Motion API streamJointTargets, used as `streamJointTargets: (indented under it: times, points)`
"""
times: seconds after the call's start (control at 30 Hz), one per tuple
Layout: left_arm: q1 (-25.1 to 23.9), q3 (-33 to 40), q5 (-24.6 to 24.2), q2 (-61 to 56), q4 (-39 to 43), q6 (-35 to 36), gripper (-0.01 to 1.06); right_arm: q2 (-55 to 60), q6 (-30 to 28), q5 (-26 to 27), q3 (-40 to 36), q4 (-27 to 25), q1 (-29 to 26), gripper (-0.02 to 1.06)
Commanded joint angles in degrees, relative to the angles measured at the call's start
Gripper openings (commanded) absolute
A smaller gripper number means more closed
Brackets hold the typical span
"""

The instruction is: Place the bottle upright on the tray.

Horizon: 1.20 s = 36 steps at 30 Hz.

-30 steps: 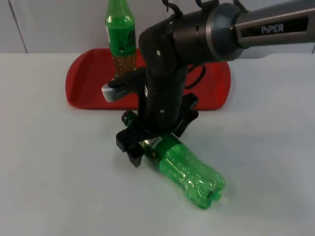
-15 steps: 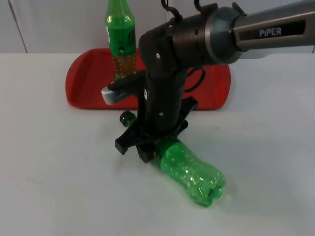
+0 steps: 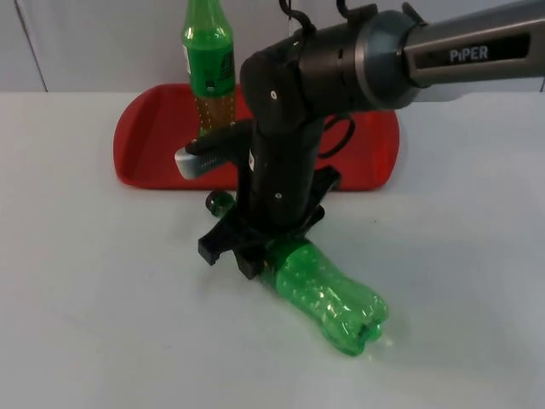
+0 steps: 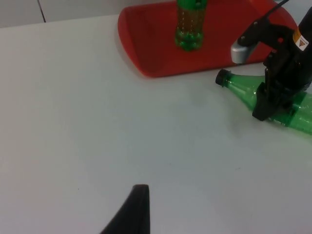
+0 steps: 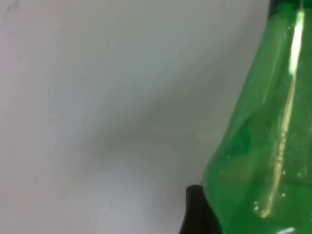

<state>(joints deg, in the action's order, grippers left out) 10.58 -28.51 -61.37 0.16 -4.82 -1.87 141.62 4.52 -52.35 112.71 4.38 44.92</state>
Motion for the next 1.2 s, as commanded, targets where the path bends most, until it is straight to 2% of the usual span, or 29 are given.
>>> streamJointTargets:
  times: [0.0, 0.13, 0.33, 0.4, 0.63, 1.0, 1.07, 1.13, 1.17]
  points:
    - [0.0, 0.2, -0.1, -0.2, -0.1, 0.2, 1.05, -3.0, 0.2, 2.1, 0.2, 0.3, 0.4, 0.0]
    - [0.0, 0.2, -0.1, -0.2, -0.1, 0.2, 1.05, -6.8, 0.2, 5.3, 0.2, 0.6, 0.1, 0.0]
    - [0.0, 0.2, -0.1, -0.2, -0.1, 0.2, 1.05, -14.1, 1.1, 10.5, 0.2, 5.6, 0.1, 0.0]
    - [0.0, 0.2, -0.1, -0.2, -0.1, 0.2, 1.05, -17.8, 3.6, 13.1, 0.2, 9.4, 0.1, 0.0]
    - [0.0, 0.2, -0.1, -0.2, -0.1, 0.2, 1.05, -24.0, 7.7, 14.7, 0.1, 14.9, -0.5, 0.0]
    - [0.0, 0.2, -0.1, -0.2, -0.1, 0.2, 1.05, -28.9, 8.1, 16.9, 0.1, 15.0, -8.0, 0.0]
    - [0.0, 0.2, -0.1, -0.2, -0.1, 0.2, 1.05, -28.9, 8.1, 21.8, -1.5, 15.0, -10.0, 0.0]
    - [0.0, 0.2, -0.1, -0.2, -0.1, 0.2, 1.05, -28.9, 8.1, 23.3, -1.9, 15.0, -10.4, 0.0]
    - [0.0, 0.2, -0.1, -0.2, -0.1, 0.2, 1.05, -28.9, 8.1, 28.2, -3.7, 15.0, -11.4, 0.0]
